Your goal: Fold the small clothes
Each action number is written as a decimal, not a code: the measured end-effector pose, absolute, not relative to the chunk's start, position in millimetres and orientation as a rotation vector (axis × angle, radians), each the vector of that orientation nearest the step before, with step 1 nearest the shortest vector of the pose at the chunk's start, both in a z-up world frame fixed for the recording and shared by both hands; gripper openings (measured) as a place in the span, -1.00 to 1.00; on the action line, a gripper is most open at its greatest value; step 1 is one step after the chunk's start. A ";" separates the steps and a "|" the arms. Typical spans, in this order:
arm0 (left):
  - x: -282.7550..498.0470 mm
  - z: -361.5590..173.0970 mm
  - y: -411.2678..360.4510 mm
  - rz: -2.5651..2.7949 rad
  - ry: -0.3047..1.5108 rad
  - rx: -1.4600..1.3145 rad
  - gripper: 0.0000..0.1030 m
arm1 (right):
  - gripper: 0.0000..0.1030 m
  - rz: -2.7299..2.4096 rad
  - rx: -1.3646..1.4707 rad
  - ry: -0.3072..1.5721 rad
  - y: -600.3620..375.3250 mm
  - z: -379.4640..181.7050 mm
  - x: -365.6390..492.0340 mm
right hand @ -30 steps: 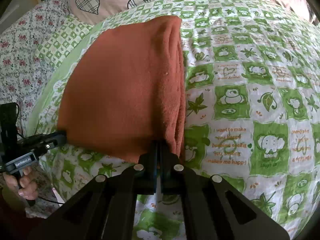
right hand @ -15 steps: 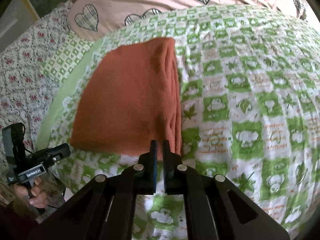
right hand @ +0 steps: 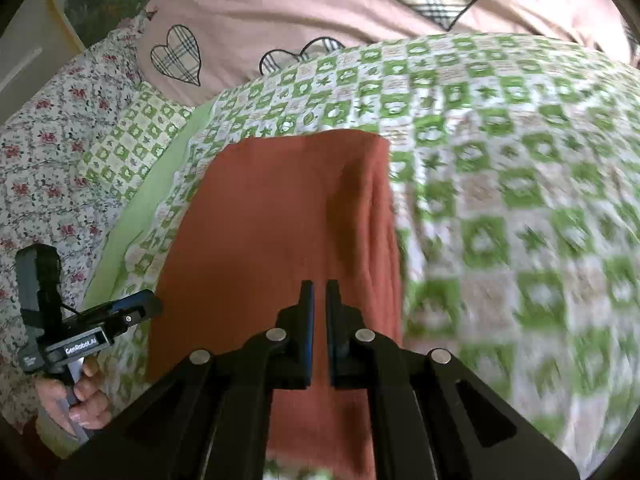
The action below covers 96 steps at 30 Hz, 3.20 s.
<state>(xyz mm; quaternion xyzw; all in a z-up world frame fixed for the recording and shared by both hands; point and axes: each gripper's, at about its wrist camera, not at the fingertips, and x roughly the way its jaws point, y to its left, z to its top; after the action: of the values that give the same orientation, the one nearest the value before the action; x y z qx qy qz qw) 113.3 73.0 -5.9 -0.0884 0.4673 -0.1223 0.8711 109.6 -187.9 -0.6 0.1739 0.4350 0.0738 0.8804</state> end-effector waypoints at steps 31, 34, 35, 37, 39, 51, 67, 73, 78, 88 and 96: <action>-14.4 -3.4 51.9 -0.148 0.927 0.040 0.56 | 0.17 0.145 0.205 0.859 -149.2 11.5 -26.5; -29.2 -9.4 52.9 -0.131 0.941 0.062 0.58 | 0.35 0.148 0.172 0.870 -143.2 6.1 -47.7; -36.6 -11.6 53.3 -0.121 0.944 0.067 0.59 | 0.43 0.150 0.158 0.869 -141.4 4.9 -55.0; -45.2 -14.9 56.3 -0.117 0.951 0.062 0.60 | 0.51 0.152 0.146 0.869 -138.3 3.1 -66.2; -50.8 -17.6 57.6 -0.113 0.963 0.053 0.62 | 0.55 0.160 0.150 0.869 -136.2 1.3 -73.9; -26.9 -5.7 48.1 -0.080 0.908 0.098 0.66 | 0.64 0.158 0.126 0.854 -128.5 -1.9 -45.8; -6.3 -1.6 31.7 -0.054 0.904 0.171 0.68 | 0.67 0.165 0.118 0.874 -127.7 -2.2 -11.8; -1.9 -0.9 33.1 -0.046 0.901 0.174 0.69 | 0.68 0.170 0.114 0.888 -123.4 -3.5 -6.4; 4.3 2.3 35.1 -0.032 0.894 0.181 0.69 | 0.68 0.183 0.114 0.891 -123.1 -1.6 -0.8; 9.8 3.5 30.4 -0.037 0.896 0.199 0.71 | 0.69 0.186 0.120 0.896 -125.7 1.1 9.4; 15.2 3.7 30.8 -0.043 0.906 0.187 0.73 | 0.69 0.185 0.123 0.901 -127.9 2.6 14.4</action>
<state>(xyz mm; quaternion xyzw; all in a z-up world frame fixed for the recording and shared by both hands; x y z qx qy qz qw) 15.2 30.8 3.7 0.0904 0.4369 -0.0205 0.8947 14.4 -127.9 2.6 0.0591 0.4347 0.0894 0.8942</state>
